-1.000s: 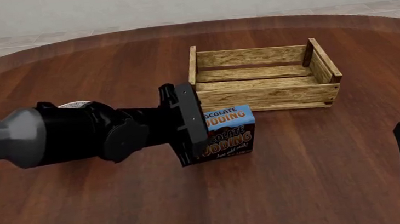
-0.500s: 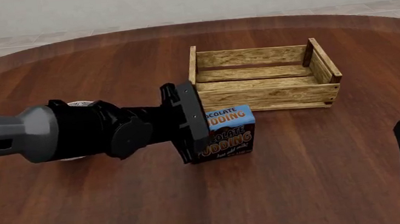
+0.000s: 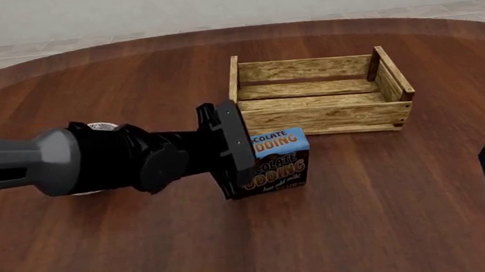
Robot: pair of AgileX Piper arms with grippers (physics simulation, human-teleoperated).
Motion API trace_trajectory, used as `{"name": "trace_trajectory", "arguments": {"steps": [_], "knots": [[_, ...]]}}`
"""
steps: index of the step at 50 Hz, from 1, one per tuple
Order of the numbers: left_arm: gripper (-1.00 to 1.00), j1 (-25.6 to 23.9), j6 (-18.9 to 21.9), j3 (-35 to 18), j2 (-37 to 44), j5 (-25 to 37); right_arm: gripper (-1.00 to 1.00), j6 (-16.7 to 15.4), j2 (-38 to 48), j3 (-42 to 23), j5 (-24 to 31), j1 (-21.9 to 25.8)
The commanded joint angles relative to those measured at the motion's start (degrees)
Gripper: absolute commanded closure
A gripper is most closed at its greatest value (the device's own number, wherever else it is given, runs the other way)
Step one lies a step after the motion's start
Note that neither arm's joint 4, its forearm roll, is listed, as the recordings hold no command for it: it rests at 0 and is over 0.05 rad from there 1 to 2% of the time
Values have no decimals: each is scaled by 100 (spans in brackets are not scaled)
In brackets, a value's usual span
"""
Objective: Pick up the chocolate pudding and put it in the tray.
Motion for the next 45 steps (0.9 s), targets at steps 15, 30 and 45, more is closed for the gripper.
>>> {"name": "trace_trajectory", "arguments": {"steps": [15, 30, 45], "knots": [[-100, 13, -57, 0, 158, -113, -100, 3, 159, 23, -153, -23], [-100, 42, -122, -34, 238, -154, -100, 15, 163, -45, -84, -33], [-100, 93, -168, -58, 303, -208, -100, 16, 99, -24, -39, -45]]}}
